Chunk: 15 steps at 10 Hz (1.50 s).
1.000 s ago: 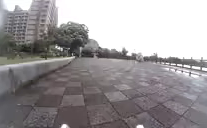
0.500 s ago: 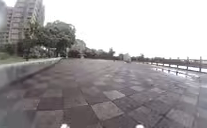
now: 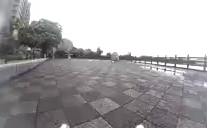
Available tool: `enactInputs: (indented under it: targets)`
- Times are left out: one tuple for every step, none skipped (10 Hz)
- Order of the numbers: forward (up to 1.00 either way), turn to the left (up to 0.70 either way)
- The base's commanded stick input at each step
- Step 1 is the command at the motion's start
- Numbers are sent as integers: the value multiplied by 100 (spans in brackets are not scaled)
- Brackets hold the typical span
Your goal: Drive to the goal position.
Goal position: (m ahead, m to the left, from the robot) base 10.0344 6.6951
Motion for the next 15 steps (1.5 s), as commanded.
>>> enactInputs:
  targets:
    - [85, -33]
    - [85, -33]
    - [85, -33]
    - [85, -25]
    - [85, 1]
    - [85, 1]
    - [85, 1]
    - [85, 31]
    - [85, 35]
    - [85, 35]
    - [85, 35]
    - [85, 35]
    - [85, 35]
    - [85, 35]
    - [85, 21]
